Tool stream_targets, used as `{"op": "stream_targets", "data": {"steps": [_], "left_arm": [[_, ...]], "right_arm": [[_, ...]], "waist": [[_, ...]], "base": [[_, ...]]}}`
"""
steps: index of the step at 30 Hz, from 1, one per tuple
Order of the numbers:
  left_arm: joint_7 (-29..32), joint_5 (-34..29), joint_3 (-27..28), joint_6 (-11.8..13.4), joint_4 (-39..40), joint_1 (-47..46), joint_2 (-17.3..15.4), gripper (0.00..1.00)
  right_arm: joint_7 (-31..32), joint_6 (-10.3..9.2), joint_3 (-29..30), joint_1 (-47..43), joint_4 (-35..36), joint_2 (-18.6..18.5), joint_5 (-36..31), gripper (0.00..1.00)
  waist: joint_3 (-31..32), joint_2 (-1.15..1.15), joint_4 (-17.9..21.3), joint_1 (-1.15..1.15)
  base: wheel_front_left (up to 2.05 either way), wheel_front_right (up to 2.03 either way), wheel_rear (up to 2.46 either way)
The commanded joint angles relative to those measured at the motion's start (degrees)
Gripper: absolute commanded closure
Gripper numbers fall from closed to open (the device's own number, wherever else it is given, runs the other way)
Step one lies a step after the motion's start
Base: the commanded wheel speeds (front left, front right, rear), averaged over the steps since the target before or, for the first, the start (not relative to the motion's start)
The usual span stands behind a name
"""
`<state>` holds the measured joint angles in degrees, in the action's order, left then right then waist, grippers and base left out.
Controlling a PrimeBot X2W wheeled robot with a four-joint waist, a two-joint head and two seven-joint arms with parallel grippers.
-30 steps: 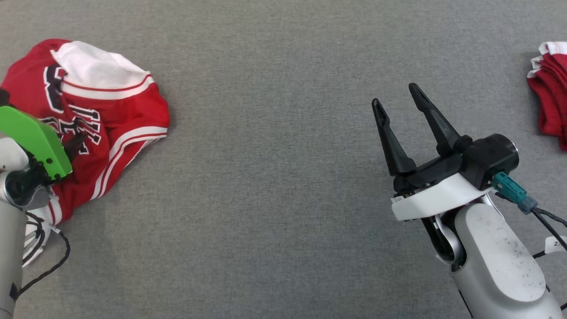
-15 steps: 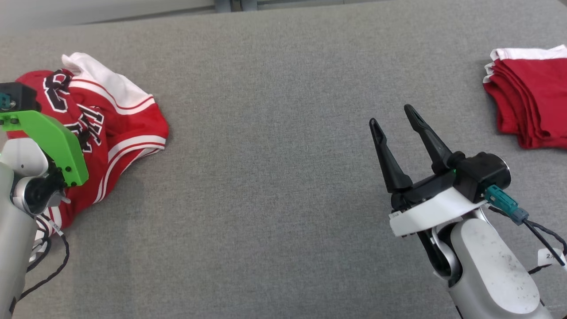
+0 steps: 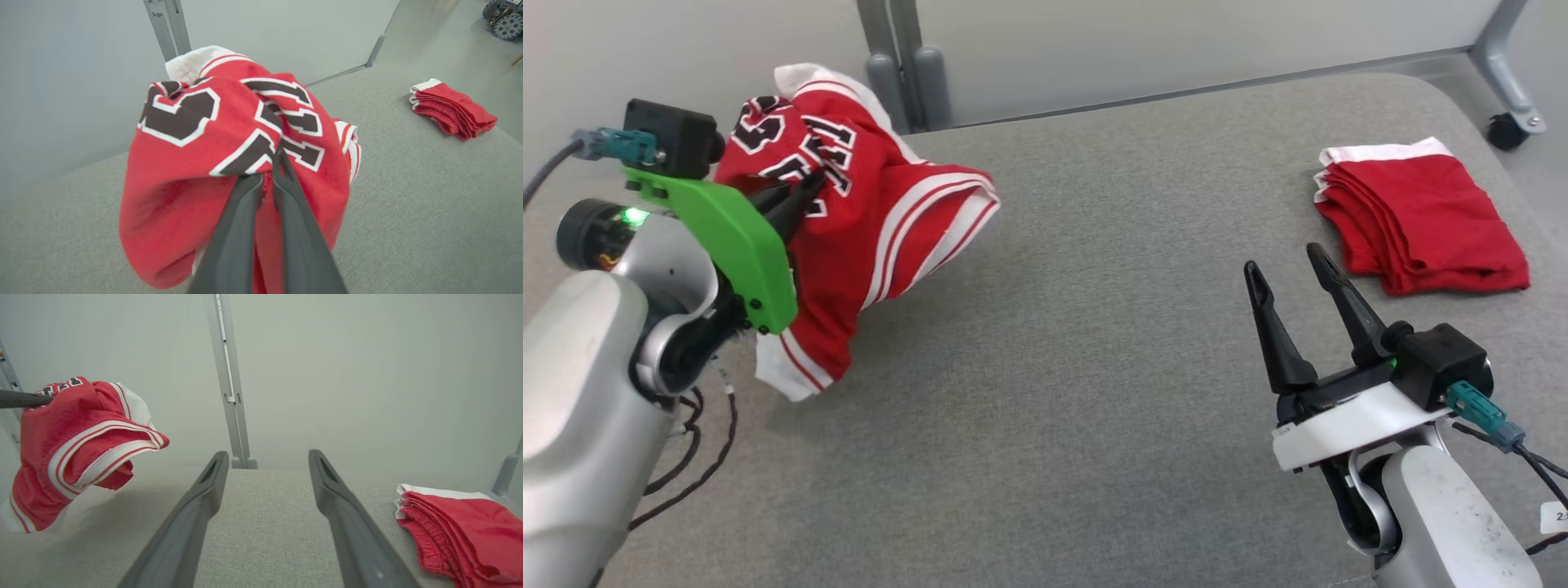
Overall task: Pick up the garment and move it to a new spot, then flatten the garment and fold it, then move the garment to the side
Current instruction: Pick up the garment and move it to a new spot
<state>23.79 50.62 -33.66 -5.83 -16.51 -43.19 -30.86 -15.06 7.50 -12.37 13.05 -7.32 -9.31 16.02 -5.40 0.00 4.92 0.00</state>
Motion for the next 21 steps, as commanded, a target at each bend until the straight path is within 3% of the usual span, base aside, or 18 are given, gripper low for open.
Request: {"op": "stream_targets", "data": {"steps": [1,7,15,16,17,21], "left_arm": [[-0.56,-0.54,-0.39,0.91,1.49,1.21,0.49,1.0],[-3.31,-3.48,-4.13,4.27,4.61,6.17,4.26,1.0],[-11.43,-7.34,-8.57,4.76,-4.43,11.83,9.81,1.0],[-12.74,-7.64,-8.7,4.73,-5.68,12.03,10.5,0.36],[-14.02,-8.19,-9.03,4.53,-7.19,12.06,11.07,0.0],[-18.67,-8.95,-9.21,3.52,-10.65,11.47,13.32,0.0]], "right_arm": [[-0.14,-0.02,0.26,-0.83,0.37,-0.14,0.06,0.0],[-0.15,-0.02,0.79,-0.61,1.01,0.32,0.03,0.0],[-0.15,-0.02,1.53,-1.23,1.18,0.45,-0.26,0.0],[-0.15,-0.02,1.72,-1.31,1.15,0.42,-0.29,0.0],[-0.15,-0.02,1.87,-1.35,1.06,0.4,-0.32,0.0],[-0.15,-0.02,2.21,-1.59,0.53,-0.02,-0.56,0.0]], "waist": [[1.18,0.0,4.15,0.0],[-0.39,0.0,8.54,0.0],[-1.88,0.0,11.34,0.0],[-1.98,0.0,11.22,0.0],[-2.05,0.0,10.98,0.0],[-1.55,0.0,9.04,0.0]], "base": [[0.0,0.0,0.0],[0.0,0.0,0.0],[0.0,0.0,0.0],[0.0,0.0,0.0],[0.0,0.0,0.0],[0.0,0.0,0.0]]}}
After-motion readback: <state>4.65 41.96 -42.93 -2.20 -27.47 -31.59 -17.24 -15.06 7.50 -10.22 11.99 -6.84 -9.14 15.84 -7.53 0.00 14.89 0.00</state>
